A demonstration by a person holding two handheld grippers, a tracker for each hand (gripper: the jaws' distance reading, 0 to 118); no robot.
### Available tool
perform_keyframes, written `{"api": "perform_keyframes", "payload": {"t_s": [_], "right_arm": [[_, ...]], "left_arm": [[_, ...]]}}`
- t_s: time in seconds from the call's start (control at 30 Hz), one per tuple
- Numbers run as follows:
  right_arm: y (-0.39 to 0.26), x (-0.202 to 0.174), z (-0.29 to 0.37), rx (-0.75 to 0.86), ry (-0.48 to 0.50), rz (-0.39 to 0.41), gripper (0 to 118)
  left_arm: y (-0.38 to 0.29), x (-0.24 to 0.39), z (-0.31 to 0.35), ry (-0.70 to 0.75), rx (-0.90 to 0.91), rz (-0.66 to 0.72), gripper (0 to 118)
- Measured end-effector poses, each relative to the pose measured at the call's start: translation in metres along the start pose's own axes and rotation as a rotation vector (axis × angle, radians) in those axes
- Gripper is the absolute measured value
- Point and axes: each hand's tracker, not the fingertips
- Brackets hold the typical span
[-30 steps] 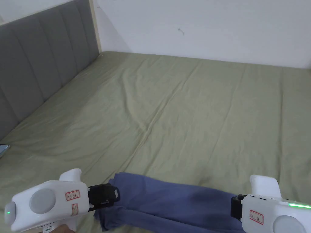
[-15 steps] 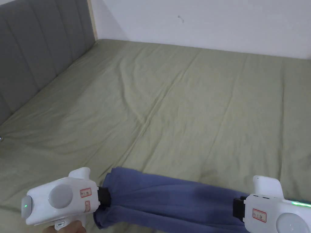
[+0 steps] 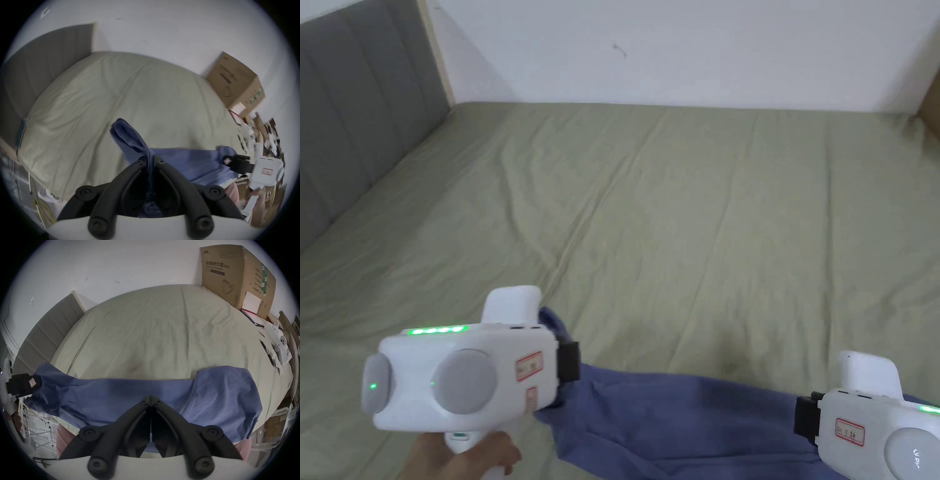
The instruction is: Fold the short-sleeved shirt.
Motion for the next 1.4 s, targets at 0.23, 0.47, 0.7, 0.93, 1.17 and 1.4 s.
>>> {"api": "perform_keyframes", "payload": {"t_s": [0.23,0.47,0.7,0.93,1.17,1.4], "right_arm": [[-0.011,0.04,0.007,0.004,-0.043,-0.086,0],[-0.019,0.074,0.012,0.001,-0.077,-0.162,0],[-0.022,0.085,0.021,0.013,-0.09,-0.182,0],[-0.026,0.083,0.021,0.023,-0.061,-0.188,0],[-0.033,0.087,0.02,0.008,-0.046,-0.201,0],[-0.038,0.098,0.023,0.003,-0.062,-0.228,0]], "left_arm": [[-0.018,0.114,-0.054,-0.224,-0.122,-0.198,7],[-0.052,0.162,-0.128,-0.375,-0.312,-0.222,101],[-0.033,0.141,-0.1,-0.305,-0.229,-0.215,82],[-0.034,0.096,-0.097,-0.098,-0.182,-0.13,0],[-0.068,0.131,-0.129,-0.306,-0.317,-0.169,0],[-0.118,0.2,-0.144,-0.45,-0.485,-0.297,0]]}}
